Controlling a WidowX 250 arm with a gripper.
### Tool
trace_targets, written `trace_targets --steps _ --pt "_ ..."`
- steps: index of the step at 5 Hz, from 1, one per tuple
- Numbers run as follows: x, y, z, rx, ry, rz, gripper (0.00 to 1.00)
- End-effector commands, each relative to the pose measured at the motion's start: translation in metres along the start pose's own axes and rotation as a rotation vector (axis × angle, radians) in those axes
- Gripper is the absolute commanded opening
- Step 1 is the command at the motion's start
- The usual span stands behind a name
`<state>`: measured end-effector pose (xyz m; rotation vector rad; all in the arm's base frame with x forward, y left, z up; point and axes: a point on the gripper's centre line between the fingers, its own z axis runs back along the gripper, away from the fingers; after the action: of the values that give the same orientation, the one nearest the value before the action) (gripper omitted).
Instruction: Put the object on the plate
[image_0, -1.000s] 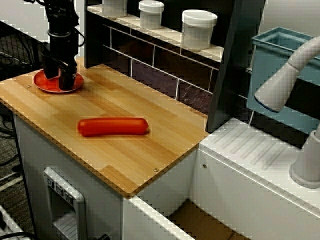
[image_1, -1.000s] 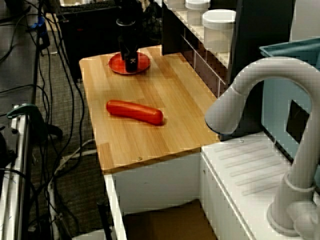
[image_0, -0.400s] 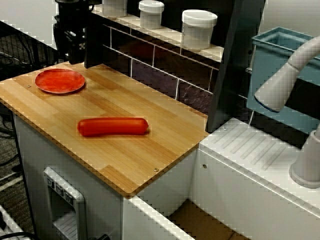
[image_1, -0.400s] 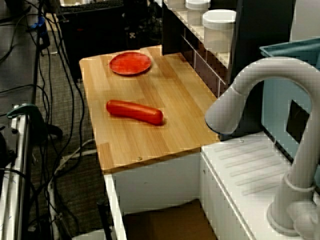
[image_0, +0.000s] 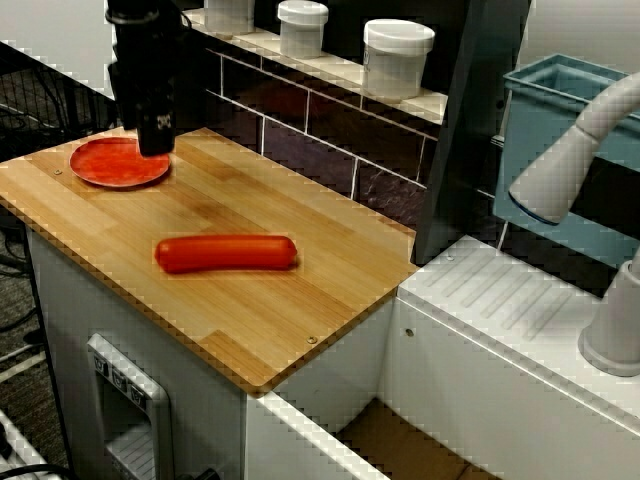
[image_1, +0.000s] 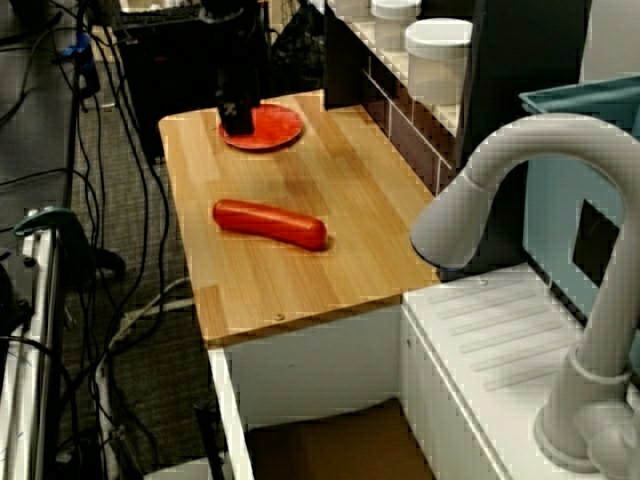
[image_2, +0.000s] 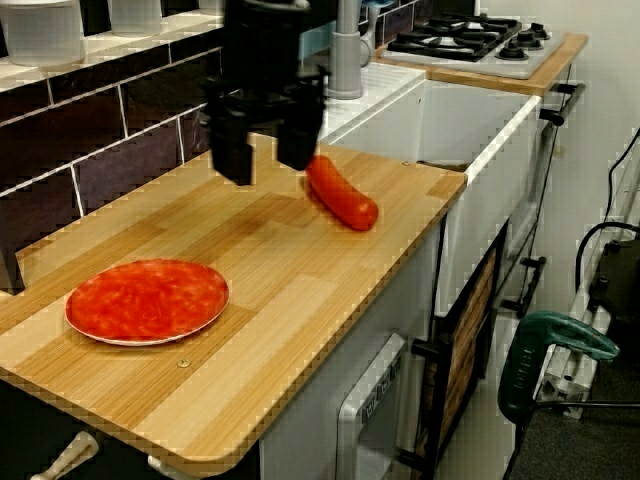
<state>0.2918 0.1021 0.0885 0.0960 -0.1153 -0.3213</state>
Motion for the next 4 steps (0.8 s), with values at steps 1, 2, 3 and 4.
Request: trace_targets --steps 1,2,3,4 --pt "0.015 -0.030 0.005 0.018 -0.051 -0.016 1.00" --pt "0.023 -0.049 0.008 -0.027 -0.030 -0.093 1.00" --pt "0.022 -0.060 0.003 -0.015 -0.049 -0.176 1.00" --pt "0.022 -0.064 -0.001 0.001 -0.049 -0.205 1.00"
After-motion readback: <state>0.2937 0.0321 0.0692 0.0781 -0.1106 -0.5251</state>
